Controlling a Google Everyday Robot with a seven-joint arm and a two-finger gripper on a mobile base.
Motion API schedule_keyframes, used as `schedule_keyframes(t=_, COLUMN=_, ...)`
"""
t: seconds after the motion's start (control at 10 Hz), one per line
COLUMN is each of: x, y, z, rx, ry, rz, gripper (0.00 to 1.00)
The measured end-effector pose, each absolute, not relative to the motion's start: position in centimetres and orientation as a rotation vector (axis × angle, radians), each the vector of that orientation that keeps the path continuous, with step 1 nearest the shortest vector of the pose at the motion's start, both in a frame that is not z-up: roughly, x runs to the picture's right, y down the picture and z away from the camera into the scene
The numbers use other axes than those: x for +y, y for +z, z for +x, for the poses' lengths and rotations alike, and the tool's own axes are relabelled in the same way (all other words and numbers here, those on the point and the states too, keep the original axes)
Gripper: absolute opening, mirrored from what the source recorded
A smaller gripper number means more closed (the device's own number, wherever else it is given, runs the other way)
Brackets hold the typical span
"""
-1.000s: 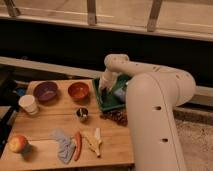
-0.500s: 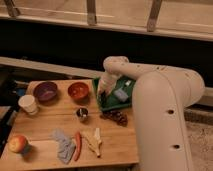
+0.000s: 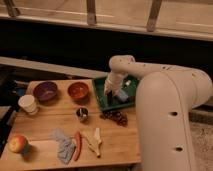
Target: Wipe tray with brush
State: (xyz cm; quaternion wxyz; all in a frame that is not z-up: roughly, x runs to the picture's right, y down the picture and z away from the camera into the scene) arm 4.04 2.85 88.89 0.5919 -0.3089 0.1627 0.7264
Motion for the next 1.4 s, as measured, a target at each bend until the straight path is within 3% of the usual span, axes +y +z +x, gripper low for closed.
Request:
schedule_keyframes(t=0.6, x=0.6, y=92.3, z=1.1, rx=0.325, ry=1.684, rz=-0.727, gripper=0.00)
schedule_keyframes(t=1.4, x=3.6, y=86.0, z=2.3, rx=0.340, ry=1.670, rz=-0.688, gripper=0.00)
